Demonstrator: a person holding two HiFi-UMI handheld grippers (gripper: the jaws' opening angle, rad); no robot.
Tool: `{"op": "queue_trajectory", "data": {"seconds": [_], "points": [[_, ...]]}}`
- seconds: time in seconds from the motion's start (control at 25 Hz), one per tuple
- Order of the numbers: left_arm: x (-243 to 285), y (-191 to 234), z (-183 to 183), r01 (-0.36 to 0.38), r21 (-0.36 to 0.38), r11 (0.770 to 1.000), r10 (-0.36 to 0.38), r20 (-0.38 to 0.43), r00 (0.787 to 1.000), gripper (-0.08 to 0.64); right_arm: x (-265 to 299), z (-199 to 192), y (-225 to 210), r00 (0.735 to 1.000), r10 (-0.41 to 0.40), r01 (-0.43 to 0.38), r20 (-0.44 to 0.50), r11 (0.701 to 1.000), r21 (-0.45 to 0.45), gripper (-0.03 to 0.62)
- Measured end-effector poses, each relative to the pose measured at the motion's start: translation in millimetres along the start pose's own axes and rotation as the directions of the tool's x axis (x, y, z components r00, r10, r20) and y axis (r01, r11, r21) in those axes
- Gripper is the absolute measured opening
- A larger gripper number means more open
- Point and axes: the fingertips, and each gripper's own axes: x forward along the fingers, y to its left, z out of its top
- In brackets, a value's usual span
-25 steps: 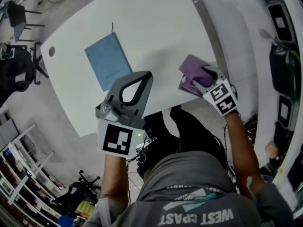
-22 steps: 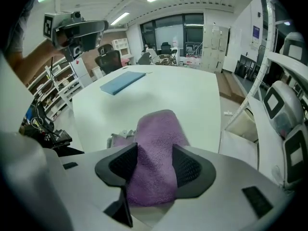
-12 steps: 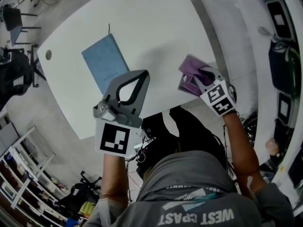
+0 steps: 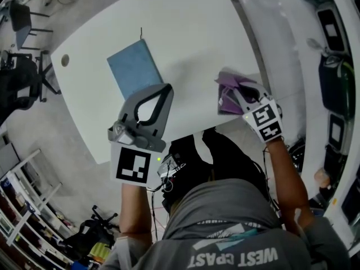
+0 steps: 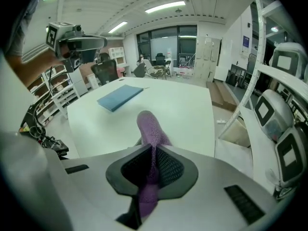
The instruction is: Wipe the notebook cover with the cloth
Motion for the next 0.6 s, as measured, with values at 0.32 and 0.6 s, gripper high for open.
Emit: {"op": "queue_trajectory", "data": {"seconds": [0.32, 0.6], "points": [[-52.8, 24.6, -15.9, -0.099, -0.01, 0.995, 0.099, -0.006, 0.995, 0.003, 6.2, 74.0, 36.9, 0.995, 0.047, -0.037, 0.093, 0.995, -0.097, 0.049], [-105.6, 46.7, -40.1, -0.207, -0.035, 0.978, 0.206, -0.03, 0.978, 0.003, 38.2, 120.7, 82.8, 0.985, 0.134, -0.111, 0.109, 0.974, -0.195, 0.049]]}}
